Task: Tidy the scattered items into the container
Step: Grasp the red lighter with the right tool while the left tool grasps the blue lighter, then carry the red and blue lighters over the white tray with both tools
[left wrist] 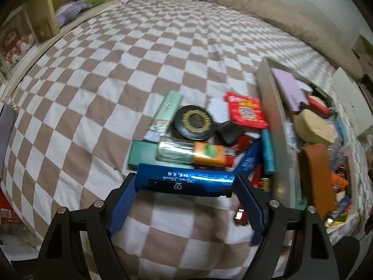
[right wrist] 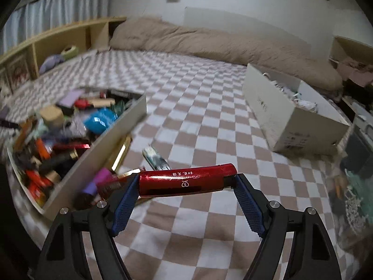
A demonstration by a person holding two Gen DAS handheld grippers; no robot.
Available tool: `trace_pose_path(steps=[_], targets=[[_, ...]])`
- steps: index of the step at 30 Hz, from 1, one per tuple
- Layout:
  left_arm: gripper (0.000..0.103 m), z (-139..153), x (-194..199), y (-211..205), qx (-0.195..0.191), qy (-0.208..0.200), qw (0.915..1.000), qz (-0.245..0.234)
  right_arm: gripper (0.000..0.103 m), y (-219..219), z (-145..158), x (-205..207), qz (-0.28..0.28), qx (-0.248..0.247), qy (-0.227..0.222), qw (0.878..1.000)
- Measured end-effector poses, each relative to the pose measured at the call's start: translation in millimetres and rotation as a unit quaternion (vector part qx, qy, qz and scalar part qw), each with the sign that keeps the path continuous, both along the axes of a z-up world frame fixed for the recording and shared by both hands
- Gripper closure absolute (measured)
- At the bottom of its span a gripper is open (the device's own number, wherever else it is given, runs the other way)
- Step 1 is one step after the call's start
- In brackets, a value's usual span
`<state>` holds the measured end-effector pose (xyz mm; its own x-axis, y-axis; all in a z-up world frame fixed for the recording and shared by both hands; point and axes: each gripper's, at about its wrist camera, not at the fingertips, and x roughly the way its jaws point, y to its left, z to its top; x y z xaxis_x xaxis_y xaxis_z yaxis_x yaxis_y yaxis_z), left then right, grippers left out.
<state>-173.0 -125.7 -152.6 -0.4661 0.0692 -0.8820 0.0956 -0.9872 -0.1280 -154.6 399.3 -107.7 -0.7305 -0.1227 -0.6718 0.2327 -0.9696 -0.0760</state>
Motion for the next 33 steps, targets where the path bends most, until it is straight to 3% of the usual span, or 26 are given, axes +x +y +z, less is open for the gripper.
trace_pose_path(steps=[10,20,27,33], targets=[[0.020,52.7,14.5,39.7,0.012,0.084,0.9957,-0.036,0.021,-24.0,38.0,22.5,-0.006,-0.072,0.017,0.997],[0.020,114.4,31.7,80.8,0.016,0.188,0.9791,-0.077,0.021,-50.7,69.5,38.4,0.006,-0.122,0.035,0.992],[0.020,133.5,26.7,102.3,0.003,0.218,0.9711,-0.097,0.021,-64.3,93.4,39.7,0.006,-0.149,0.059,0.987],[0.020,145.6,14.2,110.3,0.023,0.242,0.9649,-0.099,0.021,-78.4,104.3,33.4,0.008,-0.178,0.070,0.981]])
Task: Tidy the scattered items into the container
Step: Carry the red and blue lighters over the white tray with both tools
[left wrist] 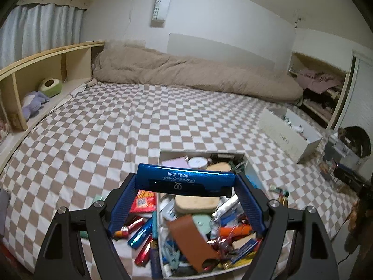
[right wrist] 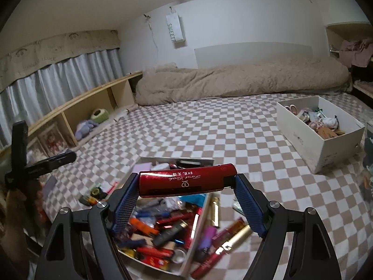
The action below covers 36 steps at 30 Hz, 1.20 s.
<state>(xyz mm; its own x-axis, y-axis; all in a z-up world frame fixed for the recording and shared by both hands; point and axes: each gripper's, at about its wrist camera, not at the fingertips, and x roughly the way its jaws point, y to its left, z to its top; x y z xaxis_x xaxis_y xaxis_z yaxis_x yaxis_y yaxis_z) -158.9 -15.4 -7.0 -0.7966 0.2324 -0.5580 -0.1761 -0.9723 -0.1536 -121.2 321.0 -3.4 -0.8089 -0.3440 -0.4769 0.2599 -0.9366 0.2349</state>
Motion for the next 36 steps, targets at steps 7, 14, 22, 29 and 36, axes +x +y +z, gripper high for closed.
trace_pose_path(steps=[7,14,22,29,36], targets=[[0.020,8.5,-14.9,10.3,0.018,0.021,0.9995,-0.015,0.021,-16.2,0.2,-17.3,0.004,-0.027,-0.010,1.000],[0.020,-3.4,-33.8,15.0,0.031,0.022,0.9992,-0.012,0.021,-28.2,-6.9,-39.6,-0.005,-0.042,-0.033,0.999],[0.020,-29.5,-49.7,17.4,0.025,0.016,0.9995,-0.008,0.021,-46.0,-25.7,-71.0,0.001,-0.046,-0.075,0.996],[0.020,-53.4,-58.9,1.0,0.054,0.008,0.9985,0.003,0.021,-60.7,-50.4,-110.8,0.003,-0.045,-0.128,0.991],[0.020,-65.4,-62.8,-18.0,0.081,0.005,0.9964,0.024,0.021,-85.8,-82.0,-152.1,-0.001,-0.021,-0.180,0.983]])
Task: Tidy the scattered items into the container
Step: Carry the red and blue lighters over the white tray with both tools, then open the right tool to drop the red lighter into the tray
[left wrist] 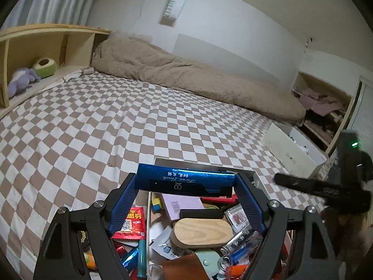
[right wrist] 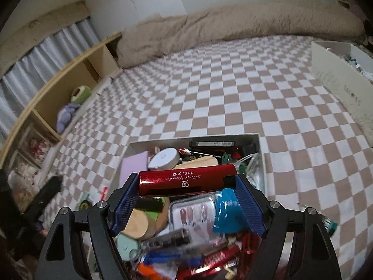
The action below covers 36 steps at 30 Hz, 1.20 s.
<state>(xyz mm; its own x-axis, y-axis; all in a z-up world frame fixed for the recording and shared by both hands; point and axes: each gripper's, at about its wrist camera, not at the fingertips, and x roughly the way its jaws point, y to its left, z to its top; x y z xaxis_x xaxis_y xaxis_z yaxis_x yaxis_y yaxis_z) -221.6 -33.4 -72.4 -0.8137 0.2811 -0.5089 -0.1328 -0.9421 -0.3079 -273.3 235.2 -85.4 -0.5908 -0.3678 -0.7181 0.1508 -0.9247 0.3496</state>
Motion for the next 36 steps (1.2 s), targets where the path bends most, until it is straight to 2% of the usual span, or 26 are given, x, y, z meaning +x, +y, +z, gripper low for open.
trace_pose_path(steps=[4,11,16,18,19,23,29,36], targets=[[0.020,-5.9,-3.6,-9.7,0.009,-0.008,0.9999,0.009,0.021,-13.0,-15.4,-23.3,0.007,0.016,-0.022,1.000],[0.020,-14.0,-10.0,-16.0,0.021,-0.017,0.9996,0.012,0.021,-33.6,-30.4,-56.2,-0.009,0.096,-0.039,0.995],[0.020,-20.3,-15.8,-13.2,0.027,-0.029,0.9992,0.003,0.019,-22.5,-38.8,-65.9,-0.028,0.075,-0.071,0.994],[0.020,-22.3,-20.0,-13.6,0.030,-0.035,0.9989,0.001,0.008,-19.6,-32.2,-60.8,-0.029,0.073,-0.056,0.995],[0.020,-23.3,-20.7,-13.3,0.033,-0.037,0.9988,-0.001,0.006,-19.0,-28.2,-57.7,-0.029,0.073,-0.048,0.996],[0.020,-26.7,-22.4,-12.0,0.047,-0.047,0.9978,-0.007,0.006,-12.4,-7.8,-34.0,-0.001,0.042,-0.021,0.999],[0.020,-31.1,-25.9,-7.0,0.060,-0.066,0.9959,-0.019,0.006,6.4,9.3,11.0,0.014,0.031,0.013,0.999],[0.020,-27.1,-23.7,12.6,0.040,-0.087,0.9949,-0.034,0.005,16.8,10.1,31.9,-0.013,0.011,0.054,0.998]])
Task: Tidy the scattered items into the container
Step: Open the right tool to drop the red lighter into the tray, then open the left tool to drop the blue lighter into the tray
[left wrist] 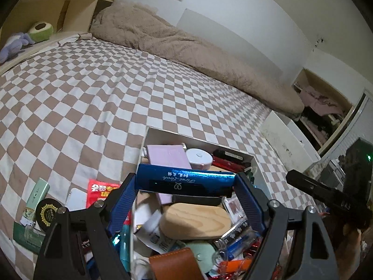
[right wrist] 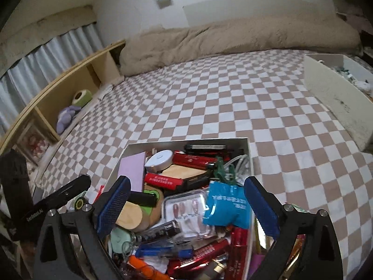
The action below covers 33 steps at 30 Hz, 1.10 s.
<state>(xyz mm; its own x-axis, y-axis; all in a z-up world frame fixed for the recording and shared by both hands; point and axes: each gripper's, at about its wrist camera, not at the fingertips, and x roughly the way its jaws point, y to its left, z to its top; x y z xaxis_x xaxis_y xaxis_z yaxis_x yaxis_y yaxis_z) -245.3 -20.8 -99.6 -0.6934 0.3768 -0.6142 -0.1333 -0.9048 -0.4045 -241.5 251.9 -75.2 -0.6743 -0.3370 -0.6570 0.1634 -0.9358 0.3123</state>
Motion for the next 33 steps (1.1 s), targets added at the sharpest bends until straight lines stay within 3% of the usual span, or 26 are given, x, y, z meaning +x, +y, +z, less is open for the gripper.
trace_pose_path(steps=[7,19,30,33], targets=[[0.020,8.2,-14.8,30.7,0.013,-0.025,0.9991,-0.031,0.005,23.6,-4.4,7.8,-0.008,-0.033,0.004,0.999],[0.020,-8.2,-70.7,91.3,0.030,-0.112,0.9915,-0.059,0.005,80.3,-13.0,11.9,-0.048,-0.092,-0.009,0.995],[0.020,-26.6,-97.0,117.9,-0.043,-0.135,0.9885,-0.054,0.005,96.2,-13.9,14.6,-0.059,-0.105,-0.006,0.993],[0.007,-29.5,-99.0,120.2,-0.059,-0.139,0.9871,-0.052,0.005,97.3,-14.3,13.8,-0.058,-0.107,-0.007,0.993]])
